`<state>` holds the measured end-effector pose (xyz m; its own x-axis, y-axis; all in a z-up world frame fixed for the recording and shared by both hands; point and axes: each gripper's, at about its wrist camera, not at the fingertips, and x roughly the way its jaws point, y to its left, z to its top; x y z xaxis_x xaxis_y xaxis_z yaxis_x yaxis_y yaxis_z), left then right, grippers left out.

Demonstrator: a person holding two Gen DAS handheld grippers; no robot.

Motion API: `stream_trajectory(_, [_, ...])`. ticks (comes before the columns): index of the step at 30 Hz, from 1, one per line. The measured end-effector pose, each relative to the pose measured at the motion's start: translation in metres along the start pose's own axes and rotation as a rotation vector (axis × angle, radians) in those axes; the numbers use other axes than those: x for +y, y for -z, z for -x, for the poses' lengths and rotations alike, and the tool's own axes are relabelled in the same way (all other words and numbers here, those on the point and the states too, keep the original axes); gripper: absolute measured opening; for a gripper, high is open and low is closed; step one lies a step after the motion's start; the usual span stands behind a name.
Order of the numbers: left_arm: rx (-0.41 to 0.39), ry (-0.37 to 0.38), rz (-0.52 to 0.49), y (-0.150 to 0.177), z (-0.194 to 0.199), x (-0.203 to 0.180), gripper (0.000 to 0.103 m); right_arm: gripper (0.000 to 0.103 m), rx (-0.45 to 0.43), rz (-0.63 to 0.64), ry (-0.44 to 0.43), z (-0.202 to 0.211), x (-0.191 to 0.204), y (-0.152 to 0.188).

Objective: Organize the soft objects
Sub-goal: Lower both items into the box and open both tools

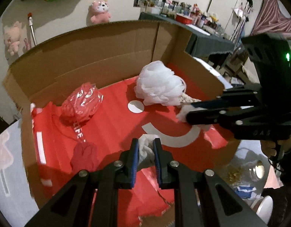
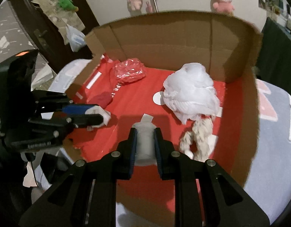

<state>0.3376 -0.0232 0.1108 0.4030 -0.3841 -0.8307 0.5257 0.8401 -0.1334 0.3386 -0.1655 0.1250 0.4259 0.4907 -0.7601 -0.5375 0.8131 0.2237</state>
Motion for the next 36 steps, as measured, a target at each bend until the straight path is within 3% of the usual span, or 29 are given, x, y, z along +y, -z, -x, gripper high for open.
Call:
stream_trajectory(5, [0.05, -0.033, -0.02, -0.01, -0.022, 0.005, 0.017, 0.018, 0.085, -0.012, 0.048, -0.032, -0.004, -0.019])
stream_trajectory(15, [0.097, -0.063, -0.004, -0.013, -0.045, 0.019, 0.017, 0.018, 0.177, 0.006, 0.108, -0.066, -0.01, -0.023])
stream_trajectory(36, [0.087, -0.075, 0.001, -0.009, -0.051, 0.026, 0.032, 0.022, 0.165, 0.045, 0.13, -0.078, -0.005, -0.024])
